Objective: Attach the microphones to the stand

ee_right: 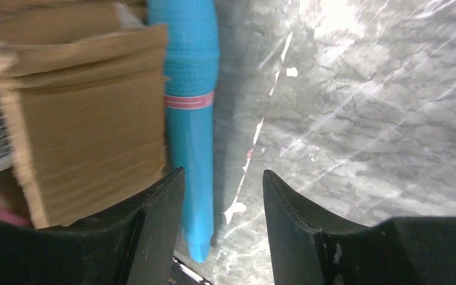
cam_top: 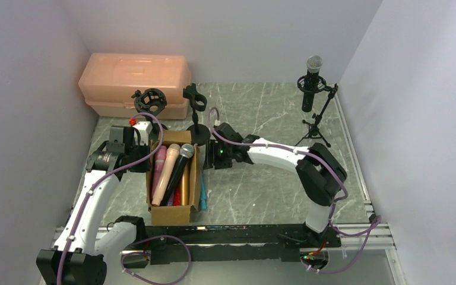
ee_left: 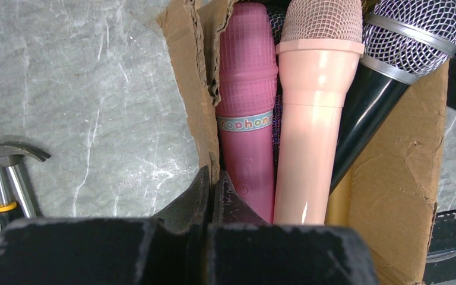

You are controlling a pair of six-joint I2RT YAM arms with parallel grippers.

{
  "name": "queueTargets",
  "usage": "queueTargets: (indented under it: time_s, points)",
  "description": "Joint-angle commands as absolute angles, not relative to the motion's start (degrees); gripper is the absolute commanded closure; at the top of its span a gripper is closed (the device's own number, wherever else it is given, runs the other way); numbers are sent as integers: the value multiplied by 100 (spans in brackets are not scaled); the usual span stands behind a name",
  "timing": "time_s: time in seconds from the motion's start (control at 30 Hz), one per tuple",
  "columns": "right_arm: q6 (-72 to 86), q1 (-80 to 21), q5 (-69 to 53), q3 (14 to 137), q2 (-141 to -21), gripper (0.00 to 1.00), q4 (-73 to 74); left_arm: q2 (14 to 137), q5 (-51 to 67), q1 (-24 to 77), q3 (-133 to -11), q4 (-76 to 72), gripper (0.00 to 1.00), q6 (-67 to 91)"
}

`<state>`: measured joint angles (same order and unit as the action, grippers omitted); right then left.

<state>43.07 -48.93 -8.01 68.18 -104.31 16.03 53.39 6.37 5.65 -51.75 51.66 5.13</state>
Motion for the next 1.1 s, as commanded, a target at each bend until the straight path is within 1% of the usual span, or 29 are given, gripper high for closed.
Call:
queueTargets:
  time_s: [0.0, 0.1, 0.2, 0.43, 0.6, 0.9, 1.07]
  points:
    - [4361, -4876, -453, 7394, -9524, 47, 1835, 5131, 714, 571, -5350, 4723, 100, 513]
    - [4560, -5004, -440, 7584, -9319, 47, 1899, 5137, 763, 571, -5337, 4726, 100, 448]
    - [4684, -5365, -435, 7809, -9330, 47, 1969, 5117, 615, 576, -5333, 4735, 100, 424]
    - [4763, -5983, -501, 8406, -10009, 46, 2199, 5082, 522, 572, -5377, 4802, 100, 456]
    - [4824, -6047, -385, 8641, -10419, 44, 2287, 4951, 485, 571, -5300, 4685, 100, 461]
    - [4828, -6066, -68, 9055, -11217, 43, 2021, 4903, 547, 571, -5283, 4662, 100, 383]
    - [4933, -6069, -80, 9090, -11476, 46, 1559, 4965, 656, 571, -5294, 4670, 100, 344]
